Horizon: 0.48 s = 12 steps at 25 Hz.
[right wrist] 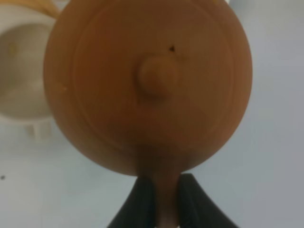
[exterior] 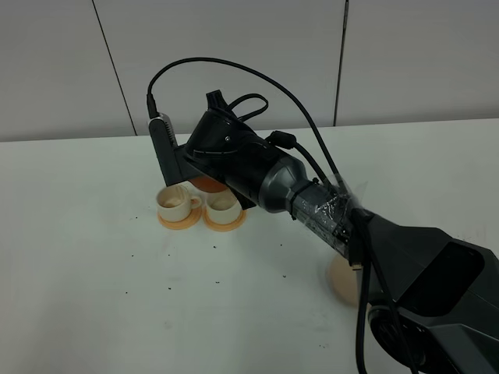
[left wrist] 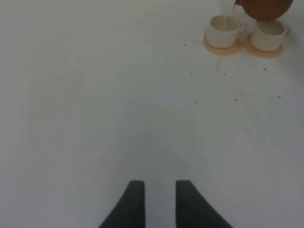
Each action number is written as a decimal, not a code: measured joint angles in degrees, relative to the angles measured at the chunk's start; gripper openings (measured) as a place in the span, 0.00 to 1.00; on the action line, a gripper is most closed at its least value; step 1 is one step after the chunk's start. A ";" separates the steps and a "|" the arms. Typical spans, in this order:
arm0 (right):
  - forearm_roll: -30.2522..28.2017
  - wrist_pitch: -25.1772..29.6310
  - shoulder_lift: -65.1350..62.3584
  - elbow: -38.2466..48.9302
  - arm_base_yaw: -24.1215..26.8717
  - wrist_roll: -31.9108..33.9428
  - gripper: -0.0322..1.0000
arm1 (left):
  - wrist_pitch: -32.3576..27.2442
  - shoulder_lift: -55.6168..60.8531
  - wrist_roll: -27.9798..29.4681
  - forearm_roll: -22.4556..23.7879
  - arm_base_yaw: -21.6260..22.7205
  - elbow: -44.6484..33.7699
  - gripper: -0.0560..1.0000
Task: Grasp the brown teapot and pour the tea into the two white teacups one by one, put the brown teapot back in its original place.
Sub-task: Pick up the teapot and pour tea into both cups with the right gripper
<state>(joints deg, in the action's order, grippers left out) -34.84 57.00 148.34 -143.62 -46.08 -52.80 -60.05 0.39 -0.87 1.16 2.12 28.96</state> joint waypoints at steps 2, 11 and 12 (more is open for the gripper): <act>-0.52 0.06 -0.07 0.00 -0.13 0.00 0.12 | 0.00 0.00 0.00 0.00 0.00 0.00 0.27; -1.24 0.04 -0.12 0.00 -1.07 -0.01 0.12 | 0.00 0.00 0.00 0.00 0.00 0.00 0.27; -1.29 0.04 -0.17 0.00 -1.07 -0.01 0.12 | 0.00 0.00 0.00 0.00 0.00 0.00 0.27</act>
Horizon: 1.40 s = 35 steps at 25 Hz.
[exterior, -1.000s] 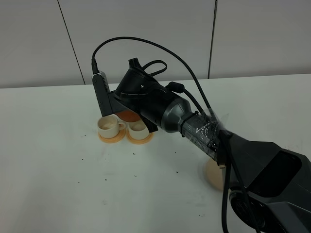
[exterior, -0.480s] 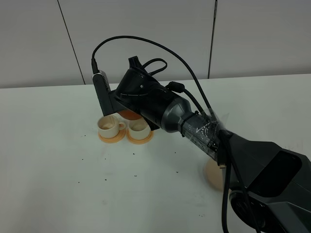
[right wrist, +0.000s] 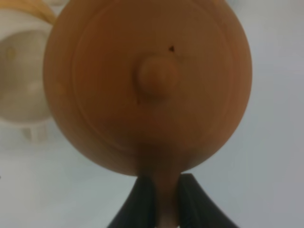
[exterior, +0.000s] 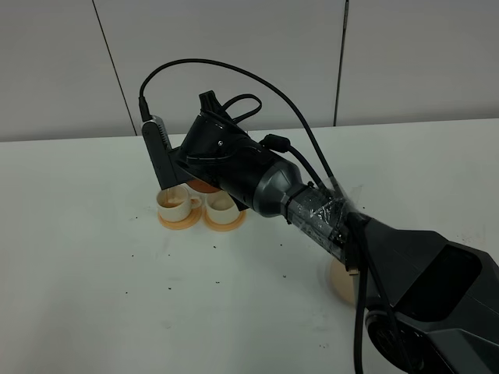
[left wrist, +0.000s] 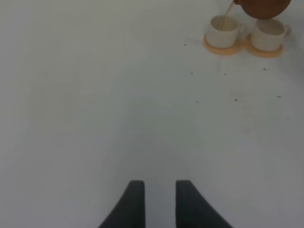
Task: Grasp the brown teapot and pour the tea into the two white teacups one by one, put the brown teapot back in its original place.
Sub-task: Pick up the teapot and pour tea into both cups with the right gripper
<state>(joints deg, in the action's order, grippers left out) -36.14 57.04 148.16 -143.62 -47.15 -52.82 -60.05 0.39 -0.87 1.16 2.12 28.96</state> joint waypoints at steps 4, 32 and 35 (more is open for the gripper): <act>-0.65 -0.05 0.01 0.00 0.00 -0.12 0.12 | 0.00 0.00 0.00 0.00 0.00 0.00 0.27; -4.44 -0.52 0.01 0.00 0.00 -1.14 0.12 | 0.00 0.00 0.00 0.00 0.00 0.00 0.27; -4.69 -0.52 0.01 0.00 0.00 -1.14 0.12 | 0.00 0.00 0.00 0.00 0.00 0.00 0.27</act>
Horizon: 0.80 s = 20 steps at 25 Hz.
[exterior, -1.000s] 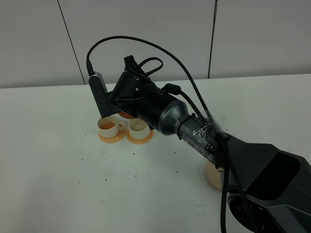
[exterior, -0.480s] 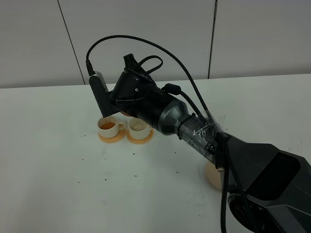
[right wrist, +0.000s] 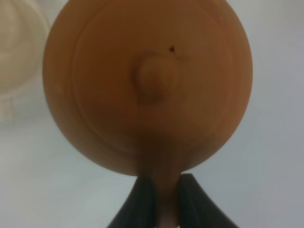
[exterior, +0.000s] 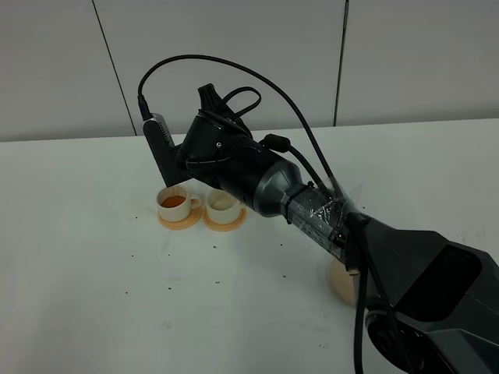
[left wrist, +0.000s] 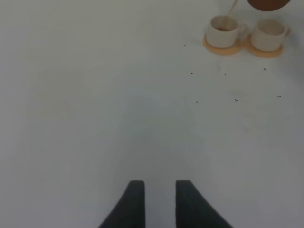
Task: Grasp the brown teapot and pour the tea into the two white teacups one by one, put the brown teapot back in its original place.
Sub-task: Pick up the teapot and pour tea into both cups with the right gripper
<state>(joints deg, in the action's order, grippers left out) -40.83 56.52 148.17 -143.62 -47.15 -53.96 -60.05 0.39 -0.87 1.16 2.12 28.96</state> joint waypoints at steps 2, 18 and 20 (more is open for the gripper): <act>-0.25 -0.04 0.00 0.00 0.00 0.00 0.12 | 0.00 0.00 0.00 0.00 0.00 0.00 0.27; -1.02 -0.12 -0.17 0.00 0.00 0.01 0.12 | 0.00 0.00 0.00 0.00 0.00 0.00 0.27; -1.02 -0.12 -0.17 0.00 0.00 0.01 0.12 | 0.00 0.00 0.00 0.00 0.00 0.00 0.27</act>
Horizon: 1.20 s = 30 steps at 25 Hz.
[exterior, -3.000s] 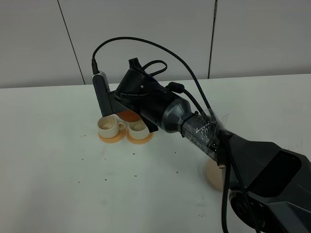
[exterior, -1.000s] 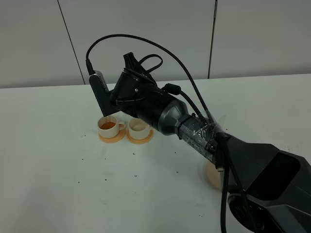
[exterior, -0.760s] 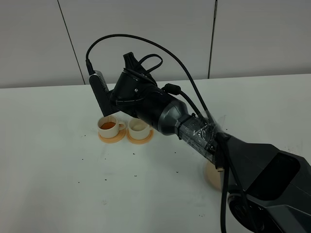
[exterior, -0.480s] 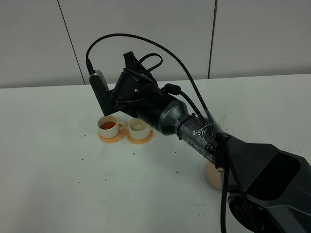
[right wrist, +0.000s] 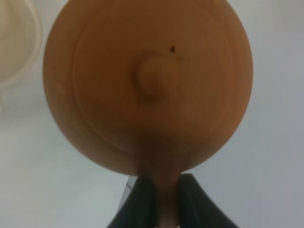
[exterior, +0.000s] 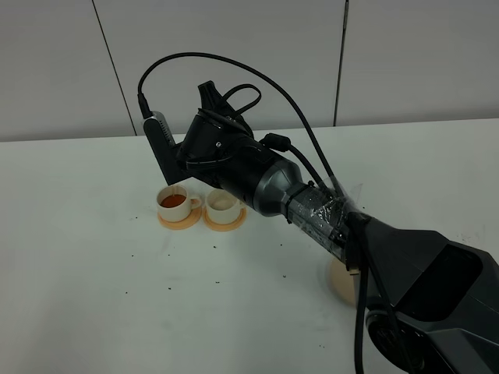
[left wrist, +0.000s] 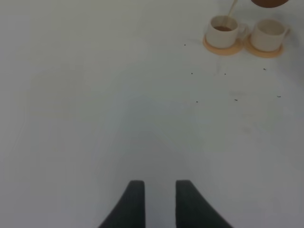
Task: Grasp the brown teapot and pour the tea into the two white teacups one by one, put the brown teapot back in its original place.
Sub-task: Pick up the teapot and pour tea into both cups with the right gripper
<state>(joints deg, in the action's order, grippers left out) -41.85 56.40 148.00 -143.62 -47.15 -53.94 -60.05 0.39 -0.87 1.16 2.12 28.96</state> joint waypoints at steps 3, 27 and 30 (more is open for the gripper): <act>0.00 -0.11 0.00 0.00 0.00 0.00 0.12 | 0.00 0.00 0.00 0.00 0.00 0.00 0.27; 0.23 -0.22 0.00 0.00 0.00 0.44 0.12 | 0.00 0.00 0.00 0.00 0.00 0.00 0.27; 0.23 -0.22 0.00 0.00 0.00 0.51 0.12 | 0.00 0.00 0.00 0.00 0.00 0.00 0.27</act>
<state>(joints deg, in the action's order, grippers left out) -41.61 56.18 148.00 -143.62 -47.15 -53.43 -60.05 0.39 -0.87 1.16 2.12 28.96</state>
